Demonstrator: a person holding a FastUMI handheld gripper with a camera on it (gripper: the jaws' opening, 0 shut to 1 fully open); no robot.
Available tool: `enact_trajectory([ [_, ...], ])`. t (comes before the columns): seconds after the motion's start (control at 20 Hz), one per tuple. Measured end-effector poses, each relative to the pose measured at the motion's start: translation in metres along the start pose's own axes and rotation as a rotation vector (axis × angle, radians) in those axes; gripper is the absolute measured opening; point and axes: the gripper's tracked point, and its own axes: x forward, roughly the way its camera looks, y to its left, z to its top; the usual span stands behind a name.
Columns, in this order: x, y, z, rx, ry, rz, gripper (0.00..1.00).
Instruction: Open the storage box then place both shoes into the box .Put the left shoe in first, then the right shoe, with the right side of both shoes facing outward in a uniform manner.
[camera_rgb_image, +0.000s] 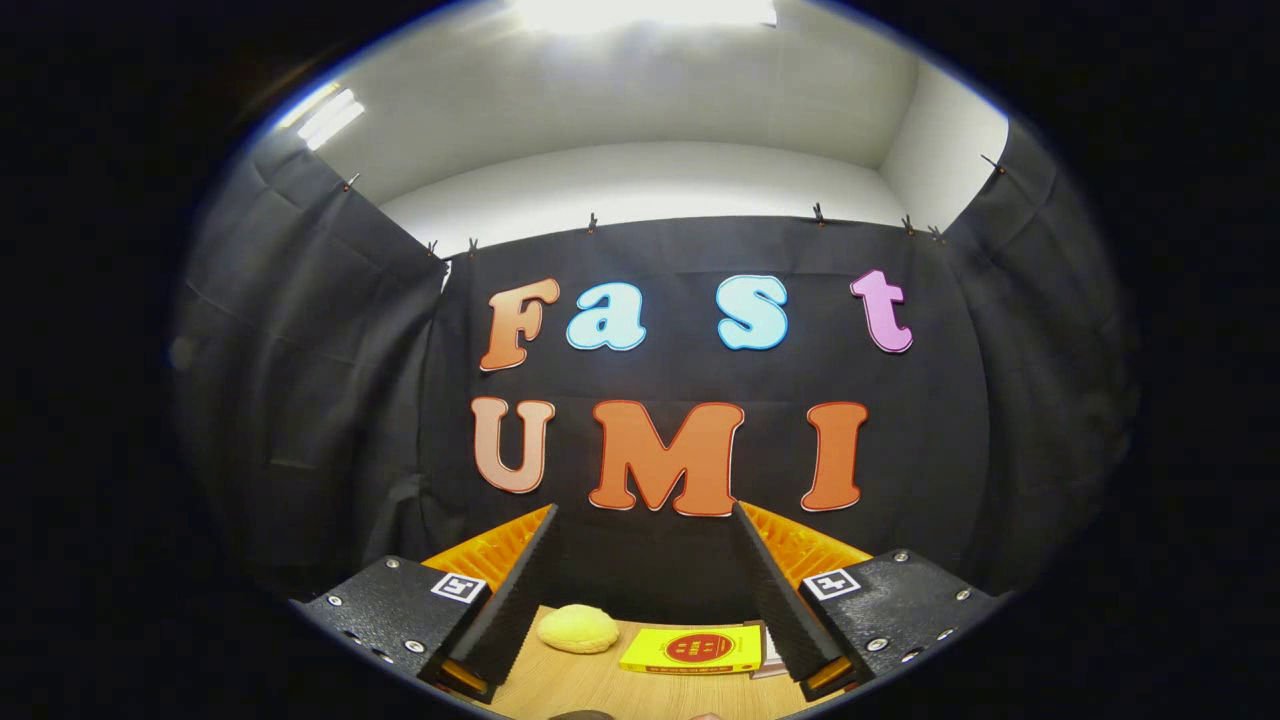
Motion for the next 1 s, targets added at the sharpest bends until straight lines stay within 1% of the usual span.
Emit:
enact_trajectory([
  [0.2, -0.008, 0.002, -0.016, 0.017, 0.048, 0.007, 0.99],
  [0.4, -0.017, 0.011, -0.049, 0.072, 0.164, 0.033, 0.99],
  [0.6, -0.028, 0.036, -0.089, 0.182, 0.309, 0.119, 0.99],
  [0.8, -0.040, 0.048, -0.138, 0.267, 0.471, 0.144, 0.99],
  [1.0, -0.051, 0.081, -0.177, 0.409, 0.623, 0.227, 0.96],
])
